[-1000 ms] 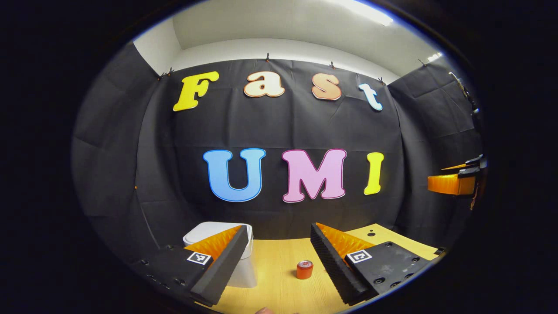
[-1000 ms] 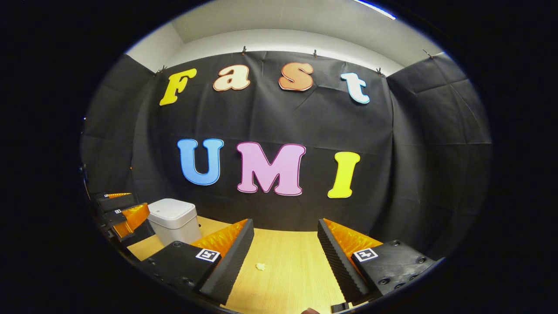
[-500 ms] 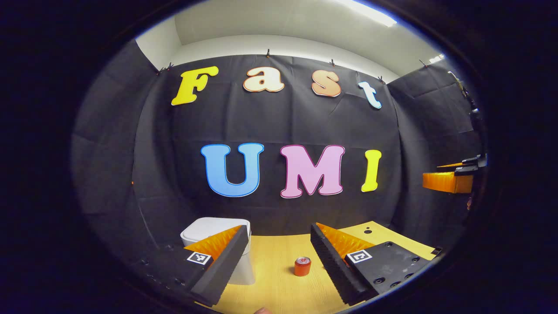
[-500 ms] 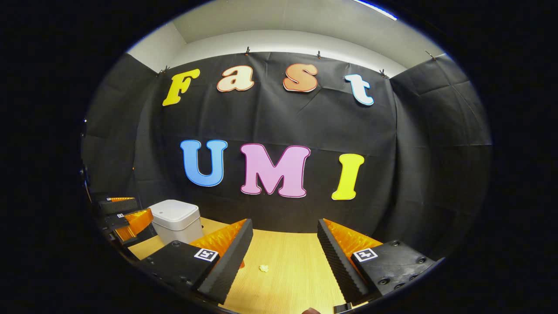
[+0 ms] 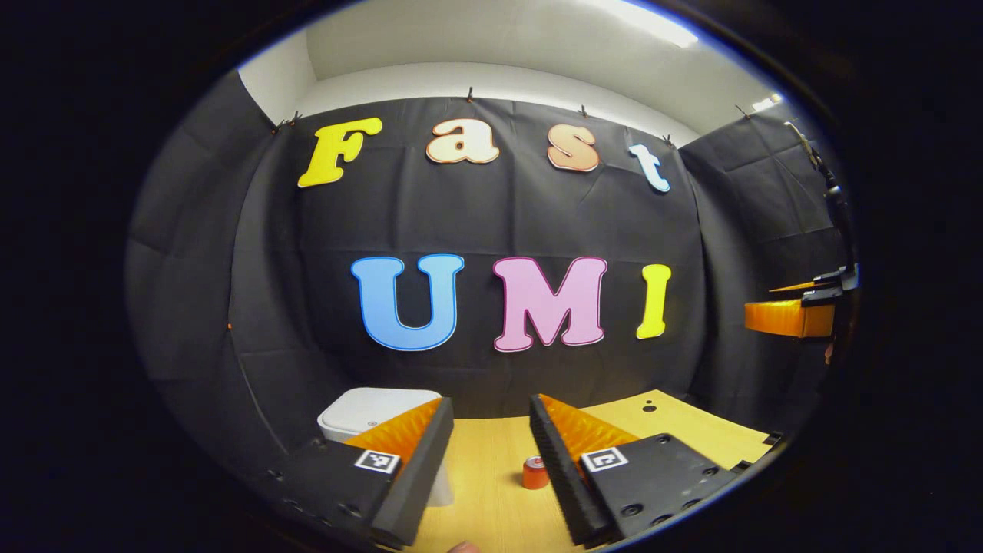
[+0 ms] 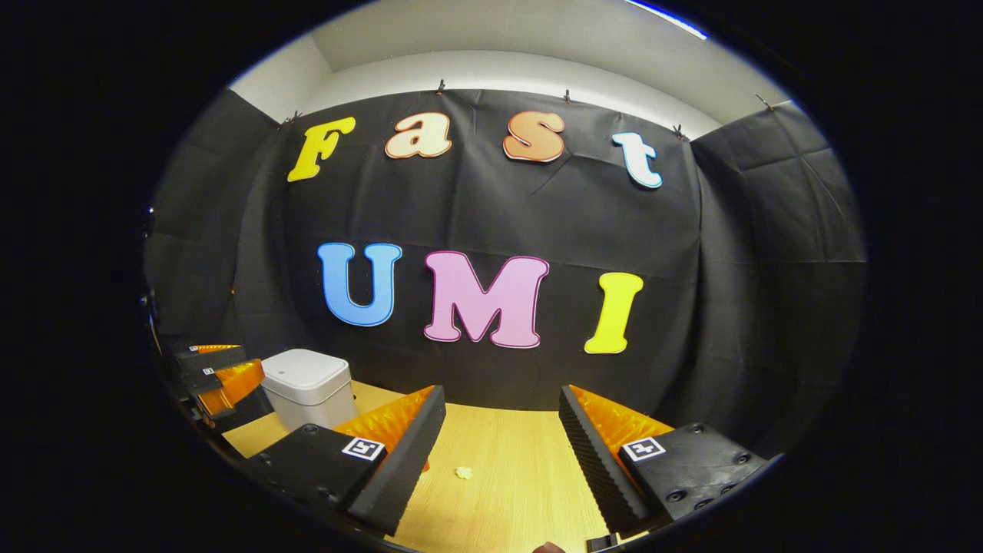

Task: Press the lid of the desktop garbage bin to open it, pick up the crumpled paper on the desktop and throw it into the bin, then pick up the pop can on the desktop and drop it into the bin, and finally close the garbage bin lid.

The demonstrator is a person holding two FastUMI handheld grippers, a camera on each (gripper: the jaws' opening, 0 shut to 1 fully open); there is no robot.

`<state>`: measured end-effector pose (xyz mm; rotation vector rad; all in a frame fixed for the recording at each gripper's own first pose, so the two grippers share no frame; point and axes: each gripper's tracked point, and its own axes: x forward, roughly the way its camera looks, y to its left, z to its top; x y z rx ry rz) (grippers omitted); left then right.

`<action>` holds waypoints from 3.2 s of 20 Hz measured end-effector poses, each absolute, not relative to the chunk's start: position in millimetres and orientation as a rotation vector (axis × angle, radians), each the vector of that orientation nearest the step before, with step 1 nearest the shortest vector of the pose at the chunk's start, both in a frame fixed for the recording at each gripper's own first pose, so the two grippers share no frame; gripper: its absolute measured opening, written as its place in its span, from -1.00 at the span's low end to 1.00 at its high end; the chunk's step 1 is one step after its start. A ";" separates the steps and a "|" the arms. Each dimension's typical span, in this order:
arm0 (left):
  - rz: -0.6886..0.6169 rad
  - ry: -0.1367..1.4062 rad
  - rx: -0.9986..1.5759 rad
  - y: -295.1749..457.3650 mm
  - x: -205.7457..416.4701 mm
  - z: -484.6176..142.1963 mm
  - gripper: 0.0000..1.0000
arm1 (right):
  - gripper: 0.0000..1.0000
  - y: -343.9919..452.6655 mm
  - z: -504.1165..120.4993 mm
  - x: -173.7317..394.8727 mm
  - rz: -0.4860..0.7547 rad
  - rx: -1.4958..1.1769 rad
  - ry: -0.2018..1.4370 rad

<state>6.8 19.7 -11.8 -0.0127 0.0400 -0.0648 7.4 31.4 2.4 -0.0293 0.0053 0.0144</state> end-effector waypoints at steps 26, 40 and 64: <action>0.135 0.633 -0.073 186.2 196.0 -140.1 -0.89 | 0.92 30.2 -70.1 170.1 0.227 0.082 0.131; 0.257 0.735 0.004 200.2 195.0 -163.5 -0.87 | 0.94 38.8 -108.1 219.4 0.314 0.118 0.223; 0.141 0.065 0.079 181.5 137.1 44.7 0.89 | 0.92 90.9 -96.0 195.8 0.201 -0.011 0.231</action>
